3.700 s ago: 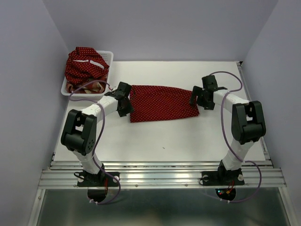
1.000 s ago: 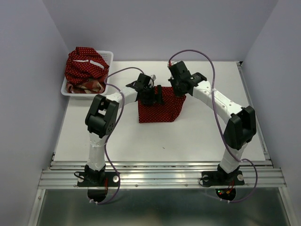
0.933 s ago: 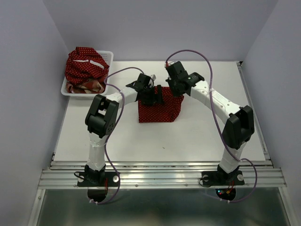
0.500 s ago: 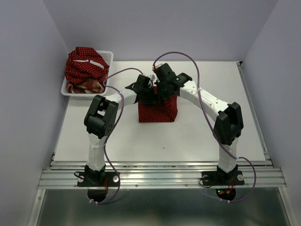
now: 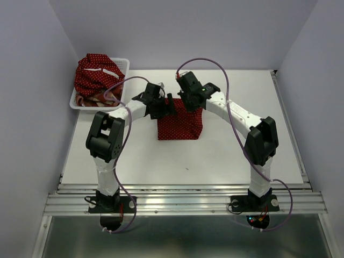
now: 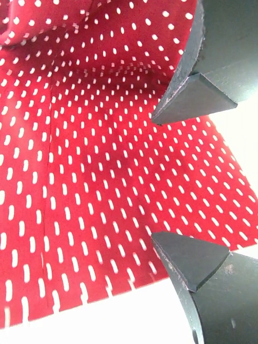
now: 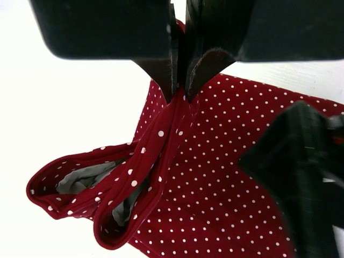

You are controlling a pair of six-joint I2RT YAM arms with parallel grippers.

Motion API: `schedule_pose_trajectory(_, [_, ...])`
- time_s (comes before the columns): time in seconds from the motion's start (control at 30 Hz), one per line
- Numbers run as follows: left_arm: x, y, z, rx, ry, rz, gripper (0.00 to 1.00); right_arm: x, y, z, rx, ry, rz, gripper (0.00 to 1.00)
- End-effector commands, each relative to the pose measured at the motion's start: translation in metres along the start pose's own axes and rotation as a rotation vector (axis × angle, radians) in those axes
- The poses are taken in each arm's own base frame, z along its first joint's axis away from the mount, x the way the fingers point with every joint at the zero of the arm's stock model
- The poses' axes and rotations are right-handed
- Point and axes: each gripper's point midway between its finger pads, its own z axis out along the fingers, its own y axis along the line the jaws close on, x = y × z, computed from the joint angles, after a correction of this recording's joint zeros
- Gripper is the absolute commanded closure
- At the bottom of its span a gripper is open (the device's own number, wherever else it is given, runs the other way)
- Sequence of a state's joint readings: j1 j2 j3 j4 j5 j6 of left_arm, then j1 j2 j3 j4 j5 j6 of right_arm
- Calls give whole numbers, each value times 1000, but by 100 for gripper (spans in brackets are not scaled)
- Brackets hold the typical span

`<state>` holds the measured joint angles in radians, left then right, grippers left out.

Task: Fold and stack the skirts
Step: Fold the skirt

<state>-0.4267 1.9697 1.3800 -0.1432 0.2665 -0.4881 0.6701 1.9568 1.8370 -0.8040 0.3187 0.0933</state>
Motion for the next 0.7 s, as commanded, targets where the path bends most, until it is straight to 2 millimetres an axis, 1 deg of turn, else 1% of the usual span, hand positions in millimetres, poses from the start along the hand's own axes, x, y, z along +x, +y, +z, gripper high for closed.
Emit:
schedule_pose_trajectory(0.0, [-9, 21, -30, -64, -52, -39, 8, -16, -5, -16, 14, -68, 12, 99])
schedule_pose_trajectory(0.07, [-8, 35, -30, -87, -53, -66, 8, -14, -5, -15, 16, -64, 10, 99])
schedule_pose_trajectory(0.1, [-4, 44, -28, -118, -41, -75, 9, -12, -4, -13, 14, -59, 10, 99])
schedule_pose_trajectory(0.13, [-2, 49, -27, -133, -35, -81, 11, -13, -4, -13, 15, -59, 10, 99])
schedule_pose_trajectory(0.2, [2, 61, -25, -167, -24, -96, 15, -13, -4, -14, 14, -61, 11, 99])
schedule_pose_trajectory(0.23, [4, 67, -25, -191, -22, -104, 20, -14, -5, -15, 13, -65, 12, 99])
schedule_pose_trajectory(0.27, [7, 72, -25, -203, -18, -112, 23, -15, -5, -16, 11, -68, 10, 99])
schedule_pose_trajectory(0.3, [8, 74, -25, -214, -21, -109, 26, -14, -4, -15, 9, -64, 9, 99])
schedule_pose_trajectory(0.33, [9, 76, -25, -221, -19, -110, 30, -16, -4, -16, 8, -69, 7, 99])
schedule_pose_trajectory(0.4, [11, 76, -23, -216, -11, -104, 34, -17, -2, -16, -1, -69, 7, 99])
schedule_pose_trajectory(0.43, [15, 76, -19, -206, 5, -96, 43, -17, -1, -14, -7, -67, 4, 99])
schedule_pose_trajectory(0.5, [17, 76, -14, -194, 21, -93, 49, -18, 3, -13, -25, -68, 1, 99])
schedule_pose_trajectory(0.53, [19, 74, -11, -180, 31, -87, 55, -19, 4, -13, -32, -70, 0, 99])
schedule_pose_trajectory(0.57, [21, 74, -10, -177, 38, -89, 56, -20, 5, -13, -36, -70, -3, 99])
schedule_pose_trajectory(0.67, [28, 69, -4, -133, 63, -90, 65, -23, 9, -13, -61, -75, -19, 99])
